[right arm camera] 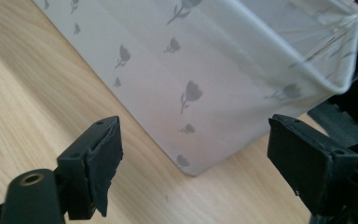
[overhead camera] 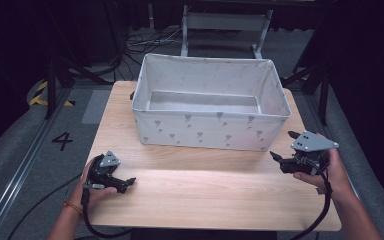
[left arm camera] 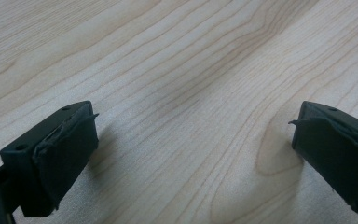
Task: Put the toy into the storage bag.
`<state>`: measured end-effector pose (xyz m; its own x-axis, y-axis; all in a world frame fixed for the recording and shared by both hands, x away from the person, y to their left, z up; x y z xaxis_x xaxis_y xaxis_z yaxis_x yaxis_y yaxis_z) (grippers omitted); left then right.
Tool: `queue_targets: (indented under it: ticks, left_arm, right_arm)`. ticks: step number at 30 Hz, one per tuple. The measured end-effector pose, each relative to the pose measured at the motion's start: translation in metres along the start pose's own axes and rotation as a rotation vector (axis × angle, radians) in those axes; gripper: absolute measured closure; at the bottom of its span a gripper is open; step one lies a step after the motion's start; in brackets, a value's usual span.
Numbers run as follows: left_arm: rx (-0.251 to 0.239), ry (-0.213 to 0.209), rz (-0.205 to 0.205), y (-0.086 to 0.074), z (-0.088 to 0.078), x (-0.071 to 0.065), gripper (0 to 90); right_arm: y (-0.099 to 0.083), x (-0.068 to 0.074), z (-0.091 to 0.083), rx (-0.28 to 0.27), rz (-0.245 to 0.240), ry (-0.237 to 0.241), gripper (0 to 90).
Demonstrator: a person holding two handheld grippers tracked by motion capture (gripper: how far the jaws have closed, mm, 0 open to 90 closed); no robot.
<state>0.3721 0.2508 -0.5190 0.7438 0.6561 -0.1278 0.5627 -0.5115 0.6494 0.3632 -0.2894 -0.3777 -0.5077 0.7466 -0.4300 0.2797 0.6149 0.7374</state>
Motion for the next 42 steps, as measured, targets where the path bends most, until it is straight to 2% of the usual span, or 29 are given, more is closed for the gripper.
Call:
queue_targets:
  ticks: [11,12,19,25,29,32,39,42]
  left_arm:
    - [0.000,-0.002,-0.001,0.000,0.000,0.000,0.6]
    - [-0.002,-0.001,-0.001,0.000,0.000,0.000,0.5]
    - [0.000,-0.002,-0.001,0.000,0.000,0.000,0.6]
    - [0.000,0.000,-0.001,0.000,0.000,0.000,0.6]
    - [-0.005,0.003,-0.006,0.000,0.000,0.000,0.5]
    - [-0.003,0.003,-0.005,0.000,0.000,0.000,0.5]
    - [-0.003,0.003,-0.004,0.000,0.000,0.000,0.5]
    - [-0.005,0.005,-0.011,0.000,0.000,0.000,0.5]
  right_arm:
    - [-0.032,0.010,0.013,0.074,-0.004,0.019,18.6]
    - [-0.041,0.012,0.016,0.094,-0.002,0.026,18.6]
    - [-0.058,0.015,0.021,0.118,0.014,0.040,18.8]
    - [-0.079,0.018,0.027,0.148,0.016,0.031,18.8]
    - [-0.091,0.021,0.030,0.169,0.043,0.038,18.8]
    - [-0.099,0.024,0.032,0.182,0.045,0.042,18.8]
    - [-0.116,0.030,0.033,0.176,0.080,0.065,18.9]
    - [-0.129,0.033,0.032,0.162,0.114,0.087,19.1]
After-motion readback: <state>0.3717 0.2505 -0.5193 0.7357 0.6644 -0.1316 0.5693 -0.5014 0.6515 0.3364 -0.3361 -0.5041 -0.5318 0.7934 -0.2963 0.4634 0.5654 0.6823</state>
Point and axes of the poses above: each handheld gripper's, and its own axes: z roughly forward along the jaws, y roughly out of its top, x roughly to its left, the point moved 3 cm from there along z, roughly forward along the jaws, and after that the axes turned 8 degrees about -y, right-handed, at the moved point
